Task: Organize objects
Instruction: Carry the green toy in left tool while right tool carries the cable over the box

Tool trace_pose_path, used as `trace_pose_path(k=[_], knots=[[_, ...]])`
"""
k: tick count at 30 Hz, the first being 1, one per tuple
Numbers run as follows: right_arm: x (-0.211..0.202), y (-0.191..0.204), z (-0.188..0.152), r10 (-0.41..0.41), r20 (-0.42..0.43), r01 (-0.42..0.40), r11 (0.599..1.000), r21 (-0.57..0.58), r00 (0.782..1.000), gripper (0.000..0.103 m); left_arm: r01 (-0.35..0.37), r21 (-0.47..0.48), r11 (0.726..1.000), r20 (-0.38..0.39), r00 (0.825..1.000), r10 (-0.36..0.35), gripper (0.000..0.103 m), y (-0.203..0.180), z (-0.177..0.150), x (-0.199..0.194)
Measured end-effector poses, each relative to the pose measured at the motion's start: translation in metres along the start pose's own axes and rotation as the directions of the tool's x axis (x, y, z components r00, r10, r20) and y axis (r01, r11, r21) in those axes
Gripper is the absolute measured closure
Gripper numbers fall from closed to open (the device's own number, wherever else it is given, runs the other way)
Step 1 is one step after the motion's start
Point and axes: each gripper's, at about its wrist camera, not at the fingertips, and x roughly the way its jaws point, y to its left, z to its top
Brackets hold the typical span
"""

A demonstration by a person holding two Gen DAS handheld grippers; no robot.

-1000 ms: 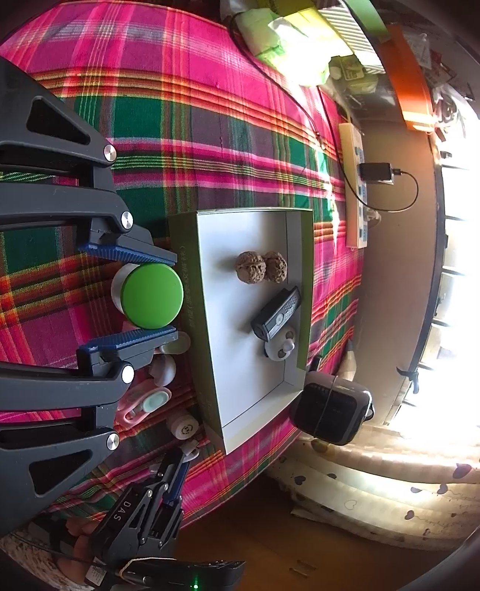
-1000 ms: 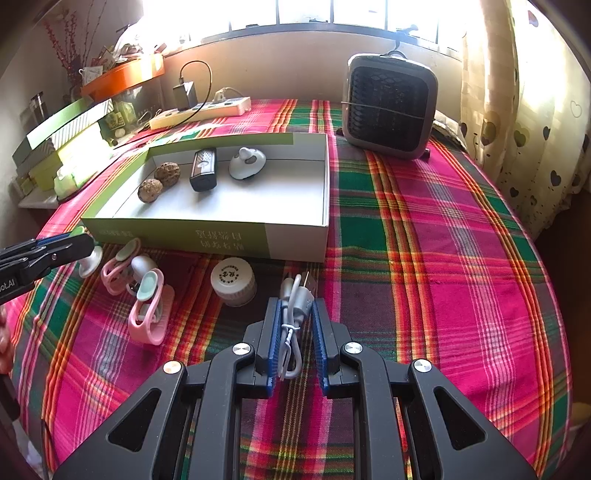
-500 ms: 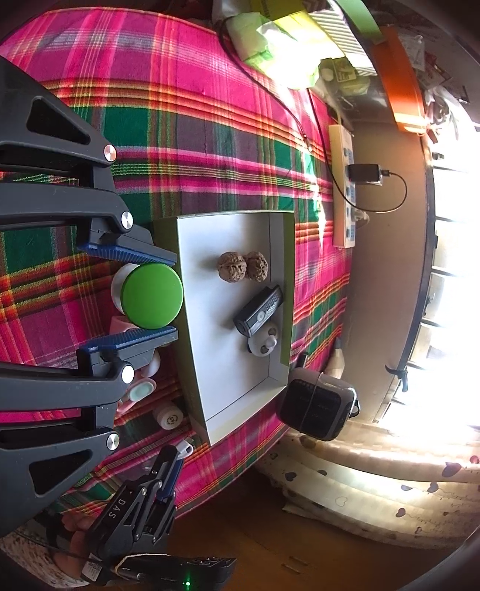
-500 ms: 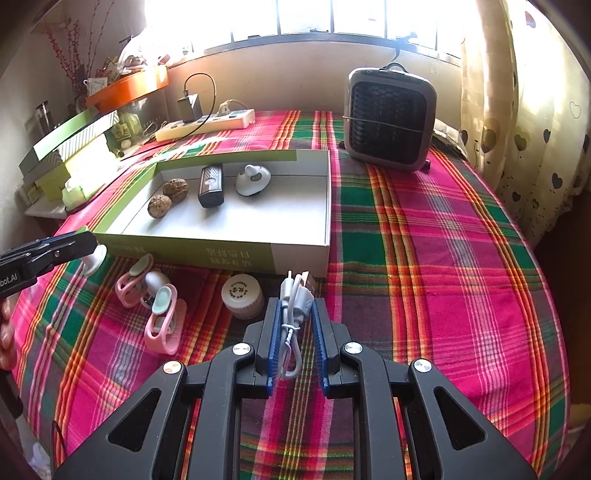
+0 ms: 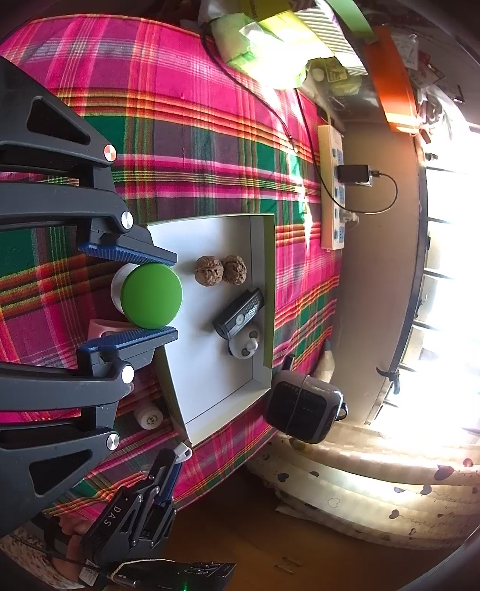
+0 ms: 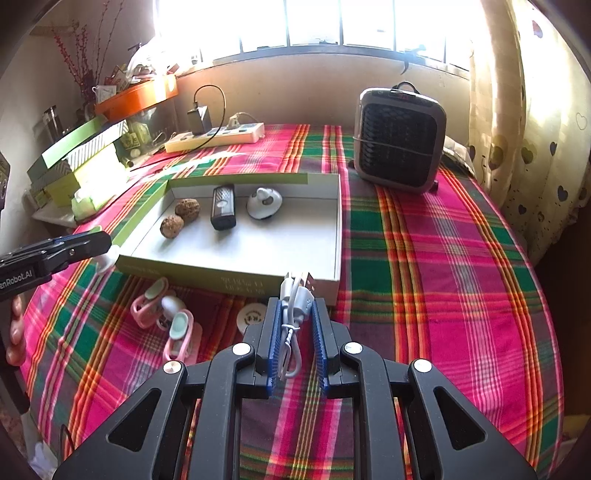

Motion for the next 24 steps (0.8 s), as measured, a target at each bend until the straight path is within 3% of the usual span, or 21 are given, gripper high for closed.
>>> trace_pose_path(k=[24], knots=[[0.049,-0.005,0.066,0.021,-0.012,-0.022,0.999,-0.046,1.0,0.085,-0.002,-0.029,1.0,-0.044,0.999,0.001,0.072,0.015,0.024,0.041]])
